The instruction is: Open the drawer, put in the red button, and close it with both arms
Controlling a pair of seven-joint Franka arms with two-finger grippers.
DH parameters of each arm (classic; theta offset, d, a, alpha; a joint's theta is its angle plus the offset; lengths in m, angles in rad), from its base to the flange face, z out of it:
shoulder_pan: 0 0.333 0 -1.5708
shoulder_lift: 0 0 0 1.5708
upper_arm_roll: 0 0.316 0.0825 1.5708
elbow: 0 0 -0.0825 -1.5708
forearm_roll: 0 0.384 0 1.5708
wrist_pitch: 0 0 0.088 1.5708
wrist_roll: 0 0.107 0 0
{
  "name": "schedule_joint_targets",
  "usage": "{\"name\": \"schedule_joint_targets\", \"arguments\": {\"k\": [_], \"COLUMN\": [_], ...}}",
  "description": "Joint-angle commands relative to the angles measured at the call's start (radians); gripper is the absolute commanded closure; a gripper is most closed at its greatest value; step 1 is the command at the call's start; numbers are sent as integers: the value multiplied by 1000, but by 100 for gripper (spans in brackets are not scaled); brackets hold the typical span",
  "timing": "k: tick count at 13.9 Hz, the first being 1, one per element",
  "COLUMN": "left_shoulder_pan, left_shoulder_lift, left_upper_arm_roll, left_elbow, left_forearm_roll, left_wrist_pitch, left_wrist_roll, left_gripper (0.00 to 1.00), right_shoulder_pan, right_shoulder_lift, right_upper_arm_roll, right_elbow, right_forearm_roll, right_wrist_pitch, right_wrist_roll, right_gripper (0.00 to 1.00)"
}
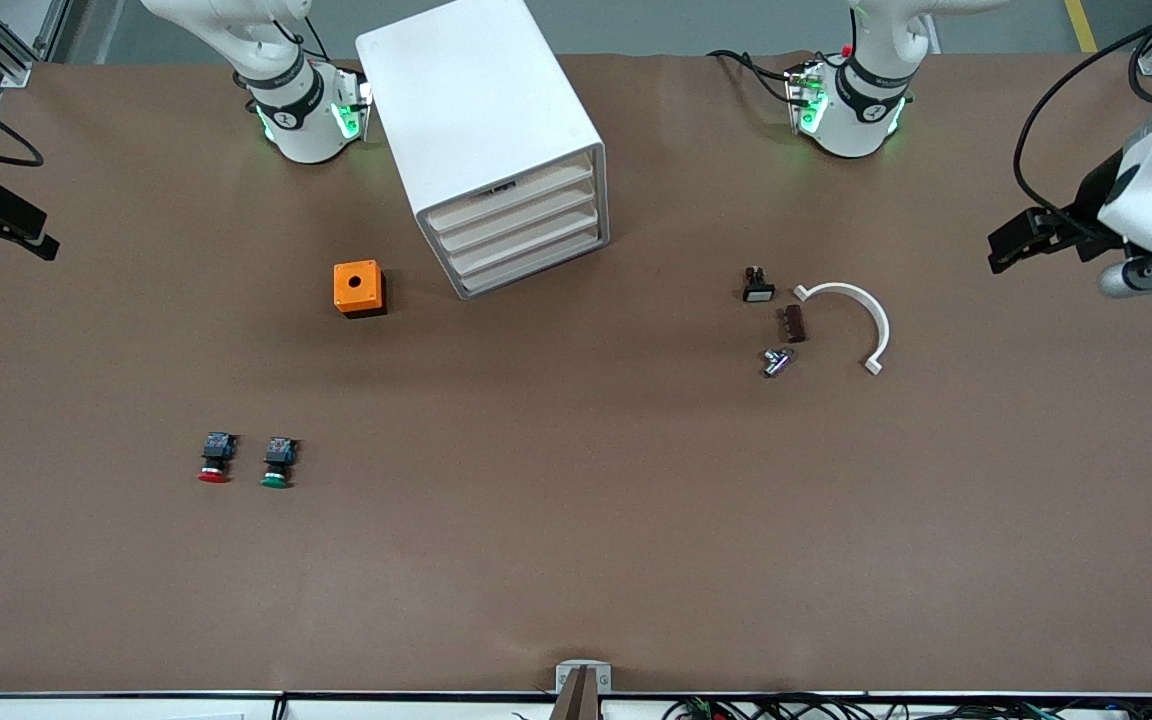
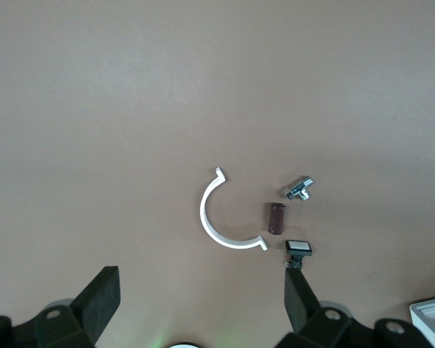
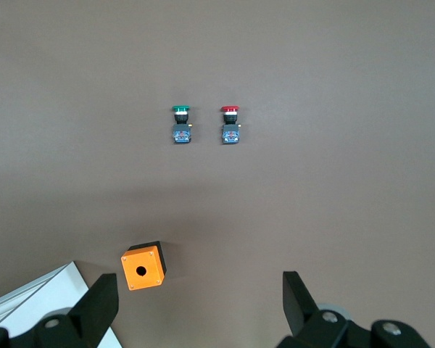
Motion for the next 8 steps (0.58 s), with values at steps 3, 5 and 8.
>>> {"name": "schedule_joint_targets", "arguments": {"k": [3, 5, 8], "left_shoulder_pan": [-11, -14, -57], "left_shoulder_lift": [109, 175, 267], "left_upper_arm_roll": [-2, -2, -7], "left_elbow": [23, 21, 21], "left_forearm_roll": [0, -52, -53], "left_wrist_pitch": [8, 52, 89], "left_wrist_roll": [25, -1, -157], "left_gripper": [0, 0, 0], "right_shoulder_pan": [1, 6, 13], "right_shoulder_lift": [46, 78, 172], "right_upper_arm_roll": [9, 10, 10], "right_elbow": [12, 12, 9], "right_forearm_roll": [-21, -22, -15], "right_wrist_pitch": [0, -1, 35], "right_wrist_roll": [-8, -10, -10], "right_gripper": [0, 0, 0]}}
